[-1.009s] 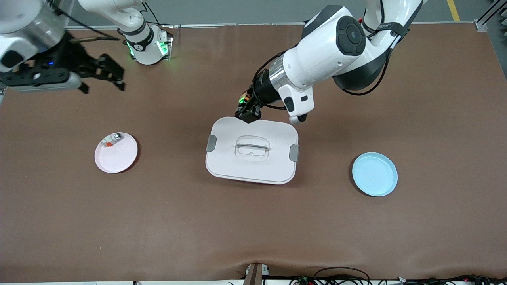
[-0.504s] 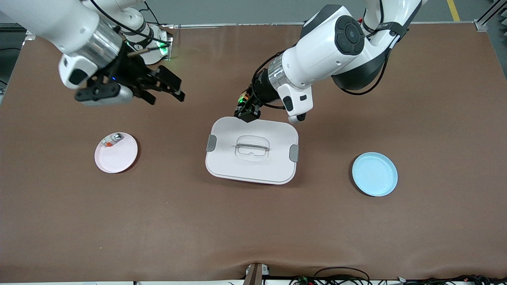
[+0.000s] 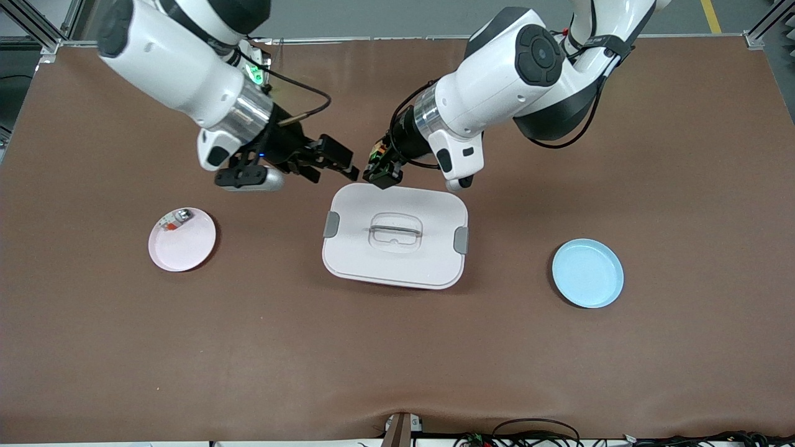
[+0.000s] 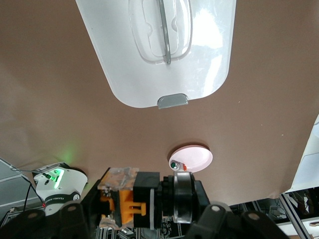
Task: Transfer orange switch to right arm and place
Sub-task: 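Reach the right gripper toward the switch held by the left gripper, then close the right gripper on the switch beside the left gripper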
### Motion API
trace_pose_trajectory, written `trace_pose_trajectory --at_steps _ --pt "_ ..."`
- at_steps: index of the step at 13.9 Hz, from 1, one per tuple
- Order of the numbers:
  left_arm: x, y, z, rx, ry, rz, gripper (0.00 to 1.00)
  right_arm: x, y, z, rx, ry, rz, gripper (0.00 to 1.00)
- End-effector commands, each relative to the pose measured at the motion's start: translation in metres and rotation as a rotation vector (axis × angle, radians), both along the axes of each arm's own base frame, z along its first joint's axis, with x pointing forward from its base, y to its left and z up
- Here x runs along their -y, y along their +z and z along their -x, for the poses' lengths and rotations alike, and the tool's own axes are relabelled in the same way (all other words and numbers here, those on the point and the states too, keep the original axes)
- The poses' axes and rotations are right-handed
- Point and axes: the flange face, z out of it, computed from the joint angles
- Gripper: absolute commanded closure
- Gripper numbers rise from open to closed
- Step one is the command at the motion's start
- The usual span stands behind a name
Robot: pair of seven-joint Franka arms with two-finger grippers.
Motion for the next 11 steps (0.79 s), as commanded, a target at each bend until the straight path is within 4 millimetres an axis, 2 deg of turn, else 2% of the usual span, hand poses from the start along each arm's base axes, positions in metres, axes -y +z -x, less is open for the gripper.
trace_pose_trajectory --at_steps 1,8,11 --pt "0.003 0.005 -0.002 -0.010 0.025 0.011 1.00 -0.009 0.000 0.012 -0.028 0.006 -0.026 0.00" --pt "0.003 -0.002 -0.009 -0.047 0.069 0.013 1.00 -0.014 0.012 0.036 -0.041 0.020 -0.080 0.00" --pt "0.003 -0.004 -0.010 -0.048 0.069 0.012 1.00 -0.012 0.011 0.038 -0.040 0.019 -0.080 0.00"
